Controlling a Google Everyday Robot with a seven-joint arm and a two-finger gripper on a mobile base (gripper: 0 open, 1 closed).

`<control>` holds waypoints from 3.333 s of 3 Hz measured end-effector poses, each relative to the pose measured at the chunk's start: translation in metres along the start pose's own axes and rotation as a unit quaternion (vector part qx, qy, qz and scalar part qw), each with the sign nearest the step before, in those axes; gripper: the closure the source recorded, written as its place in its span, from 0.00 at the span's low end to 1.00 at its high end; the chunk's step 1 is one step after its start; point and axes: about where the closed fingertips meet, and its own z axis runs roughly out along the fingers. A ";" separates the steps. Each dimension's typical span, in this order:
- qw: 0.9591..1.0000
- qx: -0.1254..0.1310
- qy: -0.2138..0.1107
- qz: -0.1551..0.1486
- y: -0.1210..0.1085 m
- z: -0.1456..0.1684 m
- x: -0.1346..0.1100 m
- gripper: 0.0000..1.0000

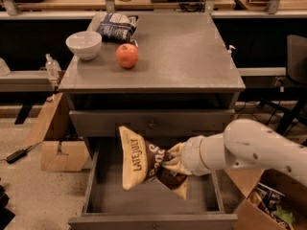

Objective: Pick brown chip bag from middle drawer and place on counter

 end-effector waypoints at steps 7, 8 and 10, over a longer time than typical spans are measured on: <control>0.955 0.263 0.113 0.078 -0.245 -0.220 -0.106 1.00; 0.946 0.277 0.143 0.086 -0.303 -0.232 -0.094 1.00; 0.941 0.306 0.124 0.081 -0.322 -0.262 -0.116 0.58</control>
Offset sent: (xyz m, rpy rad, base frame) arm 0.0850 -0.0465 0.2963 -0.0786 -0.3432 -0.3822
